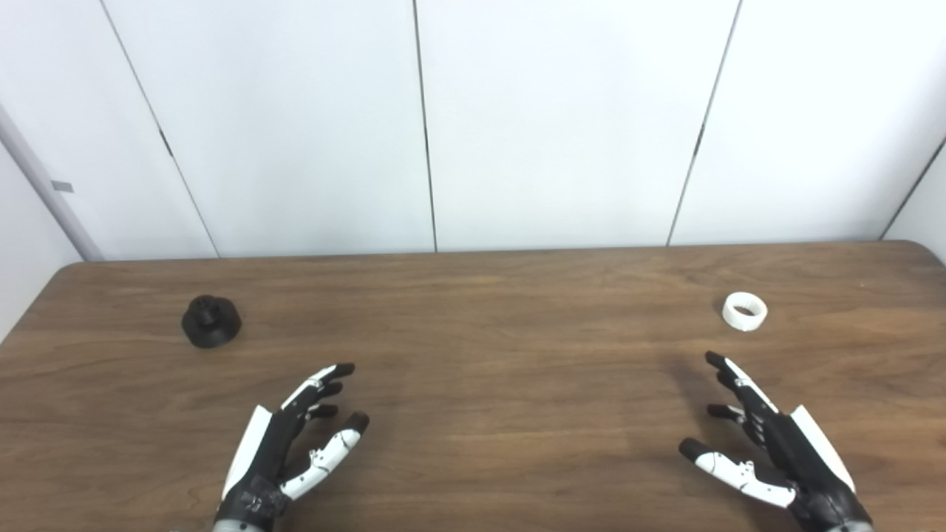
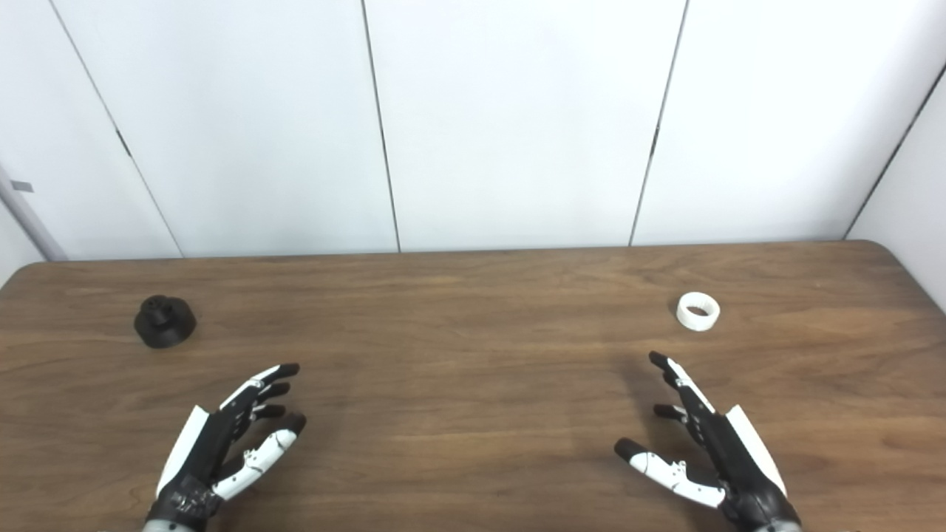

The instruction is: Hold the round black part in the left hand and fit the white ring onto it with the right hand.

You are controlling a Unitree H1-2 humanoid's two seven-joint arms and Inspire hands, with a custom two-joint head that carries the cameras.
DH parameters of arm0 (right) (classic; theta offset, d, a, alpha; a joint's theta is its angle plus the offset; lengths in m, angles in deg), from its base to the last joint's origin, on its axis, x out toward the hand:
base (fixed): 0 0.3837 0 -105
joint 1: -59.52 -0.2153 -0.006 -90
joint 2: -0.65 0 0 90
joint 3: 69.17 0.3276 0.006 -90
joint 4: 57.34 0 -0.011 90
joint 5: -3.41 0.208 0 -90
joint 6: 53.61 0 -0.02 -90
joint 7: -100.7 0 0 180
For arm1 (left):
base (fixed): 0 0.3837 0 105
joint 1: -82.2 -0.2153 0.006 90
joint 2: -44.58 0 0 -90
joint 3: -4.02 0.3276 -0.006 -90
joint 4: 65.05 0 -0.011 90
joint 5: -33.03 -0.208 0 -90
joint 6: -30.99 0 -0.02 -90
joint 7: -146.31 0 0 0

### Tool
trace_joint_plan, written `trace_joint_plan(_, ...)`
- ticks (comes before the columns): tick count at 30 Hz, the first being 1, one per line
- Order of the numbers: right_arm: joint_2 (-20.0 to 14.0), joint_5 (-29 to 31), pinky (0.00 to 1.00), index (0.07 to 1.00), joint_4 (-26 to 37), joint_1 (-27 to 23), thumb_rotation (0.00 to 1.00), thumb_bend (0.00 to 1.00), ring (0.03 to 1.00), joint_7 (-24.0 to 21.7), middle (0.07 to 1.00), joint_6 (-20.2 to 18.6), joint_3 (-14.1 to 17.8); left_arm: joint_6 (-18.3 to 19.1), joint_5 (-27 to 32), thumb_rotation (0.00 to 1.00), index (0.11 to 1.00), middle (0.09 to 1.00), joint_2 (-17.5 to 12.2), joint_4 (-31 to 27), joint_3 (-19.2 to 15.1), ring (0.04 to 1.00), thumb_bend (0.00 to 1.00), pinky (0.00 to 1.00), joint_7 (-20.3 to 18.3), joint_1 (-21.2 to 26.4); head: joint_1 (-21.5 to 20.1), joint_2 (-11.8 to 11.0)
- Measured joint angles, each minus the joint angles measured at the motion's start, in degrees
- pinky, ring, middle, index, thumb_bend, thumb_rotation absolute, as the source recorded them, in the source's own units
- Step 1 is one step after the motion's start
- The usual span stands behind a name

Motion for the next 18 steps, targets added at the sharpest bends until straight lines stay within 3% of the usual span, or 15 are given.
trace_joint_plan(18, 0.0, -0.1, 0.9, 0.95, 0.0, 0.0, 0.42, 0.48, 0.972, 0.0, 0.988, 0.0, 0.0, -0.1, 0.0, 0.52, 0.863, 0.915, 0.0, 0.0, 0.0, 0.868, 0.51, 0.76, 0.0, 0.0, 0.2, -0.2)
